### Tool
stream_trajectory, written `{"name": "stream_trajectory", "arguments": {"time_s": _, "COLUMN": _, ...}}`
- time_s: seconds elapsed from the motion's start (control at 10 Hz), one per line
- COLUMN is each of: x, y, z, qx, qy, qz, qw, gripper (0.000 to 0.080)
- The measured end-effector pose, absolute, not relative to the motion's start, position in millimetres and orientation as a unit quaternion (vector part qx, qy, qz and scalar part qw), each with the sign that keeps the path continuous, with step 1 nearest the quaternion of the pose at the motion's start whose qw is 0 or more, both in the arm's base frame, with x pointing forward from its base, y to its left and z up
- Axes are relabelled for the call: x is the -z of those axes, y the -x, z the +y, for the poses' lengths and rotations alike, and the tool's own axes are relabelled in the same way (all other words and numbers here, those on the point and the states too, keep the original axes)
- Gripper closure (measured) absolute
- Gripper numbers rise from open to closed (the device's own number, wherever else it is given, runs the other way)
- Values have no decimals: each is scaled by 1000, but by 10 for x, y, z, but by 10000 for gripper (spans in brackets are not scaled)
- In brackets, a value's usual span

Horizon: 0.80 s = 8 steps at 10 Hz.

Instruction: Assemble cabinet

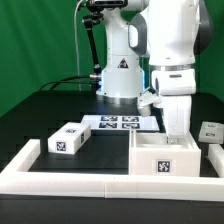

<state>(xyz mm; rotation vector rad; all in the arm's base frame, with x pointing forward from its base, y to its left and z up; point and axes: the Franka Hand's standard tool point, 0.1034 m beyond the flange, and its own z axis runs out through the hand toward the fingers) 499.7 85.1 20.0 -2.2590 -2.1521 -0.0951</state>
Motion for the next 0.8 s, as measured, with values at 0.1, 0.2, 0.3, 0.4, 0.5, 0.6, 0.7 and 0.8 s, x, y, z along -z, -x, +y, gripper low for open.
{"name": "stream_trajectory", "arguments": {"time_s": 0.1, "x": -200, "y": -4997, "z": 853, "qx": 30, "qy": 724, "qz": -689, "qw": 10, "gripper": 764}}
{"name": "stream_trajectory", "arguments": {"time_s": 0.2, "x": -200, "y": -5013, "z": 901, "qx": 30, "qy": 727, "qz": -686, "qw": 11, "gripper": 764}}
{"name": "stream_trajectory", "arguments": {"time_s": 0.3, "x": -202, "y": -5058, "z": 1006, "qx": 31, "qy": 728, "qz": -684, "qw": 12, "gripper": 764}}
{"name": "stream_trajectory", "arguments": {"time_s": 0.4, "x": -202, "y": -5133, "z": 1096, "qx": 24, "qy": 724, "qz": -690, "qw": 16, "gripper": 764}}
{"name": "stream_trajectory", "arguments": {"time_s": 0.5, "x": -203, "y": -5195, "z": 1137, "qx": 25, "qy": 723, "qz": -691, "qw": 16, "gripper": 764}}
{"name": "stream_trajectory", "arguments": {"time_s": 0.6, "x": -203, "y": -5252, "z": 1209, "qx": 26, "qy": 724, "qz": -689, "qw": 17, "gripper": 764}}
{"name": "stream_trajectory", "arguments": {"time_s": 0.7, "x": -206, "y": -5277, "z": 1232, "qx": 17, "qy": 726, "qz": -687, "qw": 20, "gripper": 764}}
{"name": "stream_trajectory", "arguments": {"time_s": 0.8, "x": -207, "y": -5277, "z": 1236, "qx": 13, "qy": 728, "qz": -685, "qw": 22, "gripper": 764}}
